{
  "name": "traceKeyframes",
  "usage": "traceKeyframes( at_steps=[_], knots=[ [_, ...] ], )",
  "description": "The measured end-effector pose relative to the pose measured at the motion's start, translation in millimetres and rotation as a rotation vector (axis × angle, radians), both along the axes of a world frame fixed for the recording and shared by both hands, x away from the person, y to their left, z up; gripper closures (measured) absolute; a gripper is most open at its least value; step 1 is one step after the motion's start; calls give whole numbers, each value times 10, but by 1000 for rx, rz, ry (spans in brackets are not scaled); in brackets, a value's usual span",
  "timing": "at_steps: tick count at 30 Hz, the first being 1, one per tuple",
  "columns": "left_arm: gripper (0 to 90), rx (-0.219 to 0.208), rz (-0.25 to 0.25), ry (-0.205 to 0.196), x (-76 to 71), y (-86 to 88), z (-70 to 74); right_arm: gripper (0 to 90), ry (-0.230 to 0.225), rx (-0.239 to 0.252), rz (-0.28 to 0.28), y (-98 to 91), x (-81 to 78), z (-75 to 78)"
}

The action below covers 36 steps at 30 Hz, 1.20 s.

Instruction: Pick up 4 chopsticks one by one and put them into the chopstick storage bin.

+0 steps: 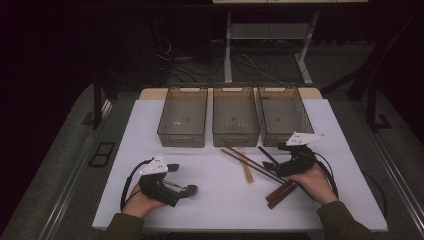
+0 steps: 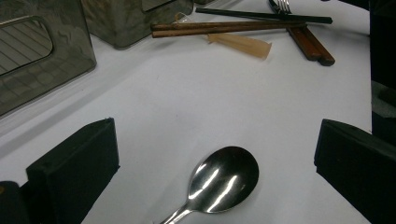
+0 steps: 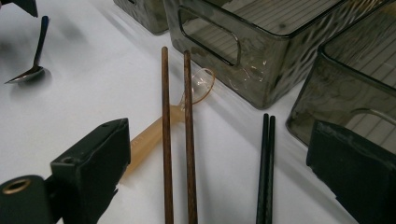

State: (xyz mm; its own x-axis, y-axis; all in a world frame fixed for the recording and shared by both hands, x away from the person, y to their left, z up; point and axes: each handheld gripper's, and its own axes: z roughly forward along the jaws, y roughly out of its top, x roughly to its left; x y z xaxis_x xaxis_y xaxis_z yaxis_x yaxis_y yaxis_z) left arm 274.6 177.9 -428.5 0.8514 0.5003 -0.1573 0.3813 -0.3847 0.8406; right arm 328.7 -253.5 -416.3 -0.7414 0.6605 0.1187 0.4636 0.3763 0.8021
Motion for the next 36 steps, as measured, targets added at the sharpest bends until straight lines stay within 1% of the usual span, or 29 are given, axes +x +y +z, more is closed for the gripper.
traceKeyframes(
  at_steps=[8, 9, 12, 22, 23, 24, 25, 30, 32, 34, 36],
  knots=[
    [0, -6, 2, -2, 1, 5, 1, 65, 17, -6, 8, 89, 95, -47],
    [0, -6, 4, -2, 0, 4, 2, 65, 14, -6, 8, 102, 104, -54],
    [0, -6, 3, -2, 0, 4, 1, 65, 27, -10, 12, 132, 130, -73],
    [0, -5, 3, -1, 0, 2, 0, 70, 42, -25, 3, 181, 172, -104],
    [0, -6, 3, -1, 0, 2, 0, 216, 47, -26, 9, 177, 170, -108],
    [0, -6, 2, 0, 0, 1, 0, 216, 47, -26, 9, 177, 170, -108],
    [0, -5, -1, 0, -1, 1, 0, 218, 48, -37, 21, 187, 168, -116],
    [0, -3, -3, 0, -2, 3, 2, 259, 60, -46, 34, 200, 168, -128],
    [0, 0, -6, 1, -1, 5, 4, 330, 56, -55, 36, 207, 165, -134],
    [0, -2, -5, 0, -2, 0, 0, 367, 56, -59, 42, 209, 162, -137],
    [0, -2, -6, 0, -3, -4, -2, 406, 55, -75, 46, 213, 160, -140]
  ],
)
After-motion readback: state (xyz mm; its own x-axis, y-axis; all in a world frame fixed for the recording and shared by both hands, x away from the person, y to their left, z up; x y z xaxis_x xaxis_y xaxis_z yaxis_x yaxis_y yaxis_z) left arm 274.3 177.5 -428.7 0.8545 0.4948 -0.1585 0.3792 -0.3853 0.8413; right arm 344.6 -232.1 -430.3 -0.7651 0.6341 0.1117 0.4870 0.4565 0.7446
